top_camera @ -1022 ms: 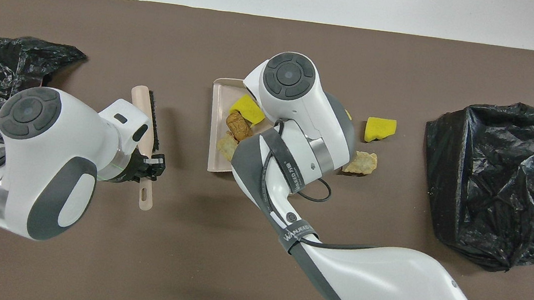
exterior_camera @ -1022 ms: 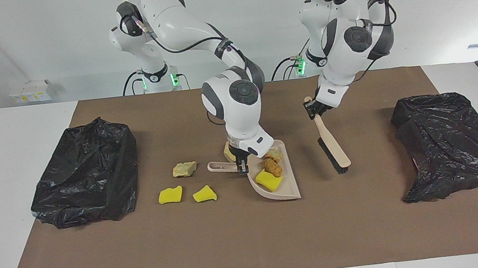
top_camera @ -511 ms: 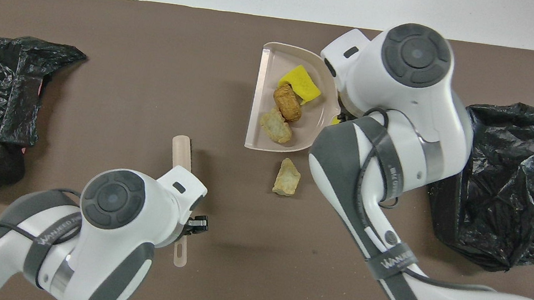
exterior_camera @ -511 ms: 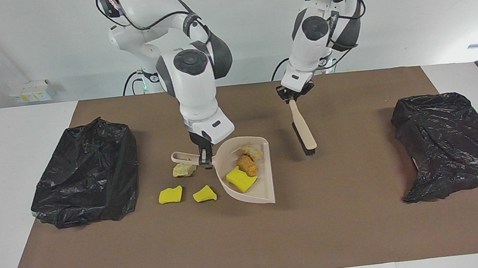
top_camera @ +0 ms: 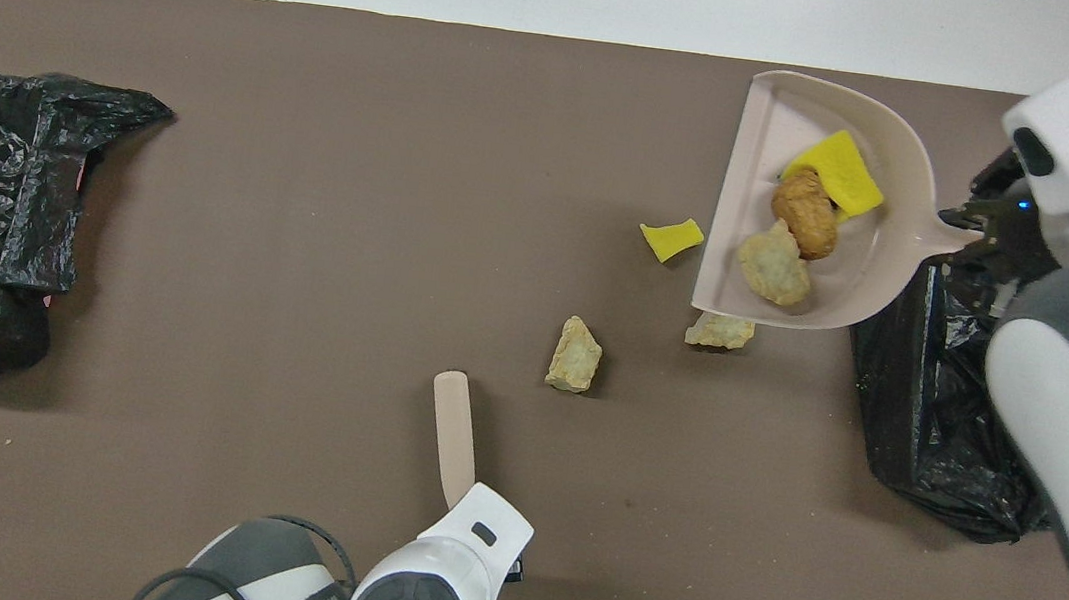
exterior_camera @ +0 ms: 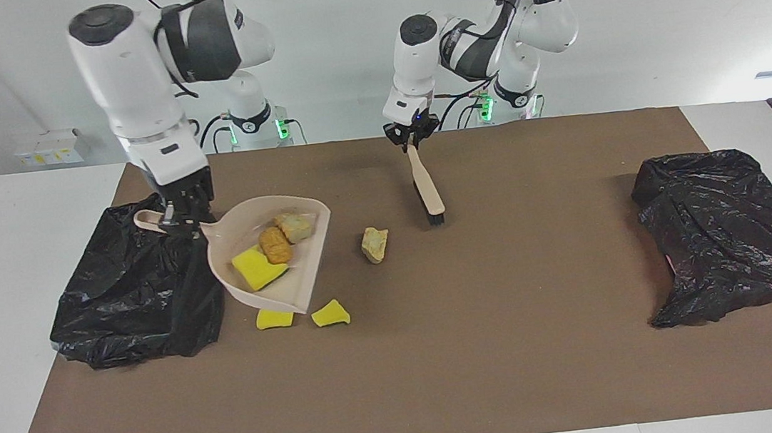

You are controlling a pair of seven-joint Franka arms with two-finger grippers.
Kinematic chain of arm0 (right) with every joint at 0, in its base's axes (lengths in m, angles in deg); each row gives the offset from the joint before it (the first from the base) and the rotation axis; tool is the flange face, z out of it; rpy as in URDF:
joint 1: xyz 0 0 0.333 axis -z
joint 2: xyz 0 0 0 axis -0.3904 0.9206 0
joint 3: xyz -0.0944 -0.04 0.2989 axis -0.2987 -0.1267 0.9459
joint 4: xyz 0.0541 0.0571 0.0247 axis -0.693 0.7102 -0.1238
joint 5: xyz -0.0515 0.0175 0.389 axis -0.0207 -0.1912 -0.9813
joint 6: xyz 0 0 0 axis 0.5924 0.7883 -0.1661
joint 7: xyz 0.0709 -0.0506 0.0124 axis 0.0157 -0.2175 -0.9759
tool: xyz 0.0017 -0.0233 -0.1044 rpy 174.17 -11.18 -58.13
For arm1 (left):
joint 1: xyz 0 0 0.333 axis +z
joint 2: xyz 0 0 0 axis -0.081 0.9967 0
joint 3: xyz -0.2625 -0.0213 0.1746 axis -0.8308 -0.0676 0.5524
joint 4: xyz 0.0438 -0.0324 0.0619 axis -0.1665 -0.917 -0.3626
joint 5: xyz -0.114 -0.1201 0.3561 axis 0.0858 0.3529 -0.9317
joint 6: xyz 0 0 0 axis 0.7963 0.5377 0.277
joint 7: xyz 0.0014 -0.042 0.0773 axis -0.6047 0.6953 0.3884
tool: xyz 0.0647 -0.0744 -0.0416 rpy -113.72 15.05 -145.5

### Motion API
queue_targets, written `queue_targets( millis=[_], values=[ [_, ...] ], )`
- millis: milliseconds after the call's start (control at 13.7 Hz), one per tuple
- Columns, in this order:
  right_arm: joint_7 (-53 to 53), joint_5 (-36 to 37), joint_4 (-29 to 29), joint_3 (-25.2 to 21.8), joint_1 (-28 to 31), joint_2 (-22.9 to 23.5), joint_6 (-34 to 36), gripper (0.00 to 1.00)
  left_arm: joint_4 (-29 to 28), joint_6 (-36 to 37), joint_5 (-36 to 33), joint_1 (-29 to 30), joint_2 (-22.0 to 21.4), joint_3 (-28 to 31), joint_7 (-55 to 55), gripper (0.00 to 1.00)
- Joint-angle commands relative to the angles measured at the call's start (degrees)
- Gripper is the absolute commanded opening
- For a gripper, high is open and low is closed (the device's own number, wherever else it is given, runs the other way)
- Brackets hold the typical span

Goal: Sweep and dump trash in bin
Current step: 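Carry the dustpan with the right gripper over the nearby black bag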

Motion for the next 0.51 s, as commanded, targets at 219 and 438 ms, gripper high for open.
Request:
queue_targets(
  millis=[219, 438],
  values=[
    [-5.8, -2.6, 4.5, 0.5, 14.9, -4.0, 5.1, 0.0, -4.2, -4.3, -0.4, -3.6, 0.0, 1.2, 2.4, 0.19],
    [-5.5, 3.8, 15.9, 0.3, 19.8, -10.9, -0.6, 0.0, 0.3, -1.7, -0.4, 1.9, 1.9, 1.5, 2.4, 1.0]
  ],
)
